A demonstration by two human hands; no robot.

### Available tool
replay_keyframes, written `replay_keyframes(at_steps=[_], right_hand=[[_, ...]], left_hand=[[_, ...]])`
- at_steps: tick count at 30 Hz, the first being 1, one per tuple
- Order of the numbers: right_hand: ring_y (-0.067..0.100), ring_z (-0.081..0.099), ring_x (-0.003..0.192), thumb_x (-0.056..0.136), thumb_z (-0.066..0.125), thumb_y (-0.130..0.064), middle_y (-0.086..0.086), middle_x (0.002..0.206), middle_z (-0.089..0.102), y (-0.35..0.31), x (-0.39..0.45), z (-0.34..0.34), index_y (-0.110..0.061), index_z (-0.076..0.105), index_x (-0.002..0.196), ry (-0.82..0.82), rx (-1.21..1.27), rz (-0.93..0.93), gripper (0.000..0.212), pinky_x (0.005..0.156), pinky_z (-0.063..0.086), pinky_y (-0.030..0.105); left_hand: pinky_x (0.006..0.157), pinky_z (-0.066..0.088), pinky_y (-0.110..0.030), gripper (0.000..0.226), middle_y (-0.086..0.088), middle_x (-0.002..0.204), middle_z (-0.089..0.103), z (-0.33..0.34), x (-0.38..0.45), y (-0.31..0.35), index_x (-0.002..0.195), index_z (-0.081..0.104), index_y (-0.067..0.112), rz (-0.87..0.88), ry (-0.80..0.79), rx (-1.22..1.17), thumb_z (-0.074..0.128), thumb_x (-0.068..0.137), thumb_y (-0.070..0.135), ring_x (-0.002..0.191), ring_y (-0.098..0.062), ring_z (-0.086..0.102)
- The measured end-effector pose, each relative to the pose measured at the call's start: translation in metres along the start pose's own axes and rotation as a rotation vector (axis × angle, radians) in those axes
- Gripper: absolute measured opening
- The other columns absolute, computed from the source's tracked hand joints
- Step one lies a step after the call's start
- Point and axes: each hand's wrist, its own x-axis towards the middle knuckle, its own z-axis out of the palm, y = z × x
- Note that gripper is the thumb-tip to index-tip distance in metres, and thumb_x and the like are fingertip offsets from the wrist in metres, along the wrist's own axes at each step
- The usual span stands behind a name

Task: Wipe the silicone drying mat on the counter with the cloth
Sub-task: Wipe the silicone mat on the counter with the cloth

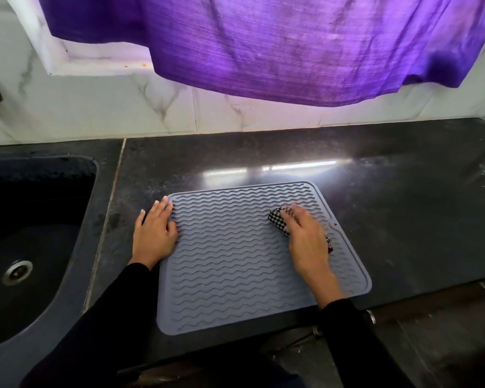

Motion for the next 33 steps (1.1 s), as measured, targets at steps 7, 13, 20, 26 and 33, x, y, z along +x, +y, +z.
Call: replay_keyframes(at_steps=[7,13,20,26,33], right_hand=[[0.024,0.01,0.146,0.074,-0.022,-0.069,0.008,0.156,0.017,0.008,-0.01,0.024,-0.015,0.018,0.149,-0.141,-0.114,0.004,0.099,0.117,0.001,0.035],[0.019,0.018,0.144,0.101,0.029,-0.032,0.007,0.155,0.023,0.01,-0.001,0.019,-0.014,0.023,0.147,-0.143,-0.043,0.018,0.05,0.117,0.002,0.027],[0.02,0.056,0.103,0.098,0.044,-0.019,0.007,0.105,0.064,0.039,0.028,-0.02,-0.002,0.06,0.119,-0.113,0.748,0.373,0.031,0.086,0.044,0.029],[0.026,0.06,0.092,0.097,0.046,-0.021,0.015,0.092,0.069,0.052,0.032,-0.056,-0.008,0.063,0.111,0.306,0.732,0.583,0.026,0.078,0.045,0.034],[0.027,0.02,0.143,0.1,0.03,-0.035,0.017,0.153,0.023,0.024,-0.012,0.018,-0.005,0.019,0.147,-0.117,-0.093,0.173,0.057,0.118,0.009,0.034]], left_hand=[[0.115,0.01,-0.04,0.066,0.0,0.153,0.028,0.001,0.001,-0.001,0.141,0.038,0.012,0.008,0.005,0.01,0.024,0.079,0.031,0.141,-0.016,0.022],[0.115,0.01,-0.041,0.065,0.0,0.152,0.028,0.004,0.002,-0.003,0.14,0.039,0.012,0.013,0.017,0.014,0.025,0.079,0.031,0.141,-0.016,0.023],[0.115,0.012,-0.042,0.067,-0.001,0.152,0.03,0.001,0.001,-0.002,0.14,0.04,0.011,0.01,0.013,0.014,0.024,0.078,0.031,0.141,-0.016,0.024],[0.116,0.01,-0.042,0.068,-0.002,0.152,0.028,0.001,0.0,-0.001,0.141,0.037,0.011,0.006,0.0,0.004,0.022,0.078,0.031,0.142,-0.017,0.022],[0.115,0.009,-0.042,0.067,-0.003,0.152,0.029,0.004,0.0,-0.002,0.141,0.037,0.01,0.012,0.007,-0.01,0.024,0.079,0.03,0.141,-0.018,0.023]])
